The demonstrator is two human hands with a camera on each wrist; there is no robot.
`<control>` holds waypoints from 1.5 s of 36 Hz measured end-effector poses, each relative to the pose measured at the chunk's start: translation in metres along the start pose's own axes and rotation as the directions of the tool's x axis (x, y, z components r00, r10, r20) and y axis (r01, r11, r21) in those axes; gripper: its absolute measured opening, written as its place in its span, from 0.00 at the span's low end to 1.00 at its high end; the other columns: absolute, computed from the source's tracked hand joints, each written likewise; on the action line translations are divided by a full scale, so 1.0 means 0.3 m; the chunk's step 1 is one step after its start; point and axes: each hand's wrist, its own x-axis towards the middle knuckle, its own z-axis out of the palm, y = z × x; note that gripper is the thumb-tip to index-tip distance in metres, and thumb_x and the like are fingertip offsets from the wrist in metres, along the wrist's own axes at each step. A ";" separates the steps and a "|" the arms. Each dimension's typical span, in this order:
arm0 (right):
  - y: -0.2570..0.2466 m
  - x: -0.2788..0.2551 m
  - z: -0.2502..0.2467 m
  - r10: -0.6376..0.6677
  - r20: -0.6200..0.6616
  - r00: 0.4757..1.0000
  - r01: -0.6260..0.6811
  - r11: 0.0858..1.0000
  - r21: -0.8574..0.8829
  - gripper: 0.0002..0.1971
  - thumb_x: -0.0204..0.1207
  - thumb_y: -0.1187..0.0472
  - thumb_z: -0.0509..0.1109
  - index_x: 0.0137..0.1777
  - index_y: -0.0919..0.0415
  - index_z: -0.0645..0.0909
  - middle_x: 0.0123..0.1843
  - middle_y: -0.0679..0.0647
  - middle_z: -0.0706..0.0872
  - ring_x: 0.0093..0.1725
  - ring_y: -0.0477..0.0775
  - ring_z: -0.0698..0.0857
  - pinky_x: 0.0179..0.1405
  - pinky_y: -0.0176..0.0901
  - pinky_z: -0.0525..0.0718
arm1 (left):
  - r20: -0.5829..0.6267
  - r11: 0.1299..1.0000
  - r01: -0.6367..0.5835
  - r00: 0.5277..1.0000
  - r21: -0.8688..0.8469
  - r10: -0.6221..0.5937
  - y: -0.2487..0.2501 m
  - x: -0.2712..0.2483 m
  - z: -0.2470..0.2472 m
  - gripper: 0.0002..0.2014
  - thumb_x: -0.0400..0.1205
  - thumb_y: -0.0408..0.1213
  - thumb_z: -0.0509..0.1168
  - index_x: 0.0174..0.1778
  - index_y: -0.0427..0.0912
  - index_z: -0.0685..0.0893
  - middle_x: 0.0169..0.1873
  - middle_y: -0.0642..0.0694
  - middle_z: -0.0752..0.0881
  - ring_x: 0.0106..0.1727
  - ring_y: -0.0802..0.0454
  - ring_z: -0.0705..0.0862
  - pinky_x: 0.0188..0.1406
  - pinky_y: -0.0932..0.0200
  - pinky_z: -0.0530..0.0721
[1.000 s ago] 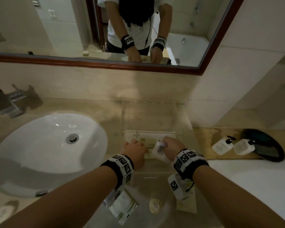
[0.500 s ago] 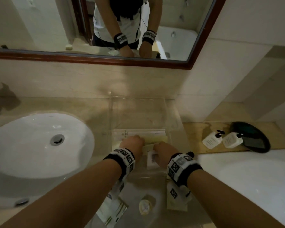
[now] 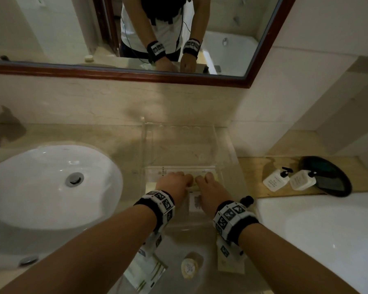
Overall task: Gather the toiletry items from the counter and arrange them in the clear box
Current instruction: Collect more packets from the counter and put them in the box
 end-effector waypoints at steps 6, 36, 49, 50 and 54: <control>-0.006 0.056 -0.021 0.032 0.084 0.996 -0.029 0.999 -0.043 0.14 0.79 0.62 0.64 0.63 0.61 0.71 0.66 0.62 0.71 0.57 0.65 0.81 0.51 0.55 0.81 | -0.071 0.999 -0.032 0.997 -0.042 0.029 -0.016 -0.014 0.017 0.14 0.81 0.38 0.62 0.63 0.51 0.77 0.58 0.46 0.81 0.60 0.43 0.78 0.55 0.50 0.78; -0.011 0.103 -0.042 0.094 0.056 0.994 -0.087 0.990 -0.113 0.15 0.84 0.62 0.56 0.67 0.65 0.71 0.66 0.63 0.78 0.63 0.64 0.80 0.60 0.51 0.79 | -0.001 0.991 0.125 0.992 0.055 -0.125 -0.164 -0.153 -0.023 0.27 0.76 0.43 0.69 0.69 0.45 0.69 0.64 0.45 0.76 0.63 0.44 0.78 0.59 0.49 0.79; -0.032 0.107 -0.028 0.024 0.035 0.999 -0.021 0.997 -0.080 0.14 0.84 0.64 0.55 0.66 0.65 0.72 0.64 0.63 0.78 0.60 0.64 0.81 0.57 0.50 0.79 | 0.105 0.992 0.109 0.988 0.069 -0.116 -0.138 -0.161 -0.042 0.13 0.79 0.35 0.65 0.59 0.42 0.77 0.60 0.43 0.79 0.58 0.42 0.80 0.54 0.53 0.80; -0.035 0.106 -0.026 0.022 0.035 0.999 -0.019 0.997 -0.077 0.14 0.83 0.64 0.55 0.66 0.65 0.71 0.64 0.63 0.78 0.60 0.64 0.81 0.57 0.50 0.79 | 0.120 0.995 0.088 0.988 0.056 -0.094 -0.135 -0.160 -0.039 0.13 0.79 0.35 0.65 0.60 0.43 0.77 0.61 0.43 0.79 0.59 0.43 0.80 0.53 0.54 0.79; -0.033 0.102 -0.027 0.010 0.040 0.999 -0.008 0.999 -0.047 0.14 0.83 0.64 0.56 0.66 0.65 0.71 0.63 0.63 0.78 0.59 0.64 0.81 0.56 0.50 0.79 | 0.186 1.000 0.004 0.982 -0.018 0.000 -0.107 -0.153 -0.018 0.25 0.76 0.37 0.69 0.70 0.46 0.75 0.66 0.42 0.76 0.64 0.41 0.78 0.64 0.50 0.80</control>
